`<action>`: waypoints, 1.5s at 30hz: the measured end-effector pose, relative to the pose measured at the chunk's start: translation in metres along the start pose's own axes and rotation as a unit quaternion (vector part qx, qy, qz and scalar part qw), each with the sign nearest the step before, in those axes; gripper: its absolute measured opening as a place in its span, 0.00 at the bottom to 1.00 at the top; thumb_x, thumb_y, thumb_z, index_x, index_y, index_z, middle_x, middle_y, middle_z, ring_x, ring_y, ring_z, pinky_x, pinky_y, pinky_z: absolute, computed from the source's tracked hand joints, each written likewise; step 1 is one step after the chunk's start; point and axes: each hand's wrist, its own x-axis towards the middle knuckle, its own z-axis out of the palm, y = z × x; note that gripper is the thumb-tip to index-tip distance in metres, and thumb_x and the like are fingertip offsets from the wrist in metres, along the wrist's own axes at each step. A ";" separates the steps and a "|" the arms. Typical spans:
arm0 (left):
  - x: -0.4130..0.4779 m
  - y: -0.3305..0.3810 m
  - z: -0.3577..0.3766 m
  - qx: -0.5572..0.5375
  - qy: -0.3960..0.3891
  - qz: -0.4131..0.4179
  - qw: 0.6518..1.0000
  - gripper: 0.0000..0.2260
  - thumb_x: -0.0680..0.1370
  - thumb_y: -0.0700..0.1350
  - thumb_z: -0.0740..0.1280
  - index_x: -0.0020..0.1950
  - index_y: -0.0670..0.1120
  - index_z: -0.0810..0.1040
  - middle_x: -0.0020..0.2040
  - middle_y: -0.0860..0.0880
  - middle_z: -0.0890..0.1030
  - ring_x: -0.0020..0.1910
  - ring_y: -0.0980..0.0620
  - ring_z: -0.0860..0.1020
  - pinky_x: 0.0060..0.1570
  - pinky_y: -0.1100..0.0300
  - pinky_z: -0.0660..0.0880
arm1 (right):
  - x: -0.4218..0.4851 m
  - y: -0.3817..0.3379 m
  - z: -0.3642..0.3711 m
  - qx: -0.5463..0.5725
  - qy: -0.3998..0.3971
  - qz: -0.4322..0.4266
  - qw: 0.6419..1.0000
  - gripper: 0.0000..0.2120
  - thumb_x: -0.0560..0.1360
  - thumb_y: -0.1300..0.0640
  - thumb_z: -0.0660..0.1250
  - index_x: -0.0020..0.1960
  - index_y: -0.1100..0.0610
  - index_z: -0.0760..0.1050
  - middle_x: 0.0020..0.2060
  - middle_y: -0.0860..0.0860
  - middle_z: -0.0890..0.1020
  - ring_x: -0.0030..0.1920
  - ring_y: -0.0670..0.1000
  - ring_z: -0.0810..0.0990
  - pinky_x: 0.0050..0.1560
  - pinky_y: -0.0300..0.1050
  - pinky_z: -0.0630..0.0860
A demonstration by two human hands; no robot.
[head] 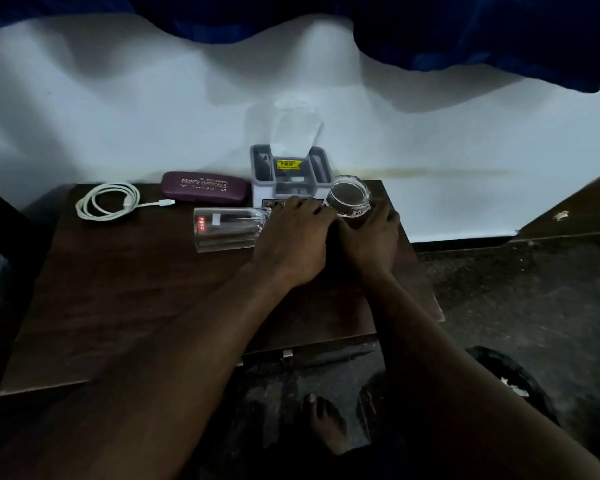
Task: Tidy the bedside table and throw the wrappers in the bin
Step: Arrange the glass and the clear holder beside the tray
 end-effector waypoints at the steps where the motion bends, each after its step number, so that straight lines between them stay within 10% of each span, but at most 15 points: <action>1: 0.004 0.003 0.004 -0.016 -0.002 -0.003 1.000 0.20 0.74 0.43 0.69 0.67 0.48 0.77 0.63 0.48 0.79 0.64 0.43 0.74 0.63 0.46 0.73 | 0.004 0.003 0.004 -0.002 0.001 -0.005 1.000 0.35 0.70 0.45 0.76 0.70 0.59 0.69 0.67 0.60 0.75 0.66 0.64 0.74 0.65 0.55 0.72; 10: 0.018 0.008 0.025 -0.109 -0.029 -0.061 0.992 0.26 0.72 0.37 0.66 0.70 0.44 0.74 0.69 0.45 0.74 0.64 0.39 0.77 0.61 0.43 0.76 | 0.047 0.011 0.018 -0.092 -0.025 -0.050 0.994 0.48 0.70 0.32 0.72 0.82 0.49 0.58 0.76 0.55 0.72 0.72 0.61 0.73 0.64 0.55 0.74; 18: 0.025 0.010 0.030 -0.113 -0.024 -0.075 0.991 0.29 0.73 0.37 0.66 0.75 0.44 0.71 0.71 0.43 0.74 0.67 0.39 0.76 0.63 0.43 0.75 | 0.051 -0.002 0.007 -0.041 -0.011 -0.010 0.999 0.38 0.62 0.24 0.68 0.63 0.46 0.75 0.59 0.49 0.84 0.62 0.58 0.80 0.58 0.51 0.79; 22: 0.027 0.012 0.030 -0.113 -0.020 -0.072 0.991 0.30 0.74 0.39 0.68 0.76 0.43 0.68 0.71 0.42 0.72 0.67 0.37 0.75 0.63 0.44 0.75 | 0.051 -0.015 -0.018 0.092 -0.075 0.099 0.988 0.30 0.74 0.28 0.63 0.61 0.51 0.76 0.55 0.52 0.84 0.50 0.53 0.81 0.48 0.47 0.75; 27: 0.024 0.016 0.028 -0.122 -0.020 -0.061 0.990 0.30 0.74 0.42 0.70 0.76 0.46 0.68 0.69 0.42 0.74 0.66 0.39 0.75 0.59 0.47 0.75 | 0.054 -0.017 -0.028 0.476 -0.254 0.351 0.765 0.30 0.76 0.32 0.59 0.61 0.56 0.79 0.47 0.54 0.85 0.42 0.54 0.84 0.36 0.43 0.82; 29: 0.024 0.017 0.026 -0.123 -0.024 -0.062 0.990 0.29 0.74 0.42 0.70 0.75 0.45 0.69 0.69 0.43 0.74 0.65 0.39 0.75 0.59 0.47 0.76 | 0.056 -0.014 -0.026 0.522 -0.238 0.374 0.729 0.31 0.79 0.33 0.58 0.63 0.58 0.78 0.51 0.57 0.85 0.44 0.56 0.84 0.39 0.44 0.83; 39: 0.019 0.009 0.013 -0.075 -0.016 -0.051 0.996 0.24 0.75 0.45 0.70 0.71 0.47 0.73 0.65 0.45 0.76 0.62 0.40 0.78 0.55 0.47 0.77 | 0.051 -0.021 -0.010 0.326 -0.213 0.290 0.874 0.27 0.81 0.32 0.57 0.67 0.50 0.75 0.52 0.59 0.86 0.39 0.56 0.86 0.33 0.45 0.82; 45: 0.010 -0.010 -0.021 0.061 0.042 -0.067 0.995 0.14 0.73 0.46 0.68 0.58 0.47 0.82 0.57 0.45 0.82 0.59 0.40 0.77 0.55 0.46 0.78 | 0.047 -0.022 -0.011 0.315 -0.215 0.289 0.878 0.16 0.85 0.47 0.57 0.63 0.55 0.75 0.54 0.63 0.85 0.40 0.57 0.85 0.27 0.40 0.79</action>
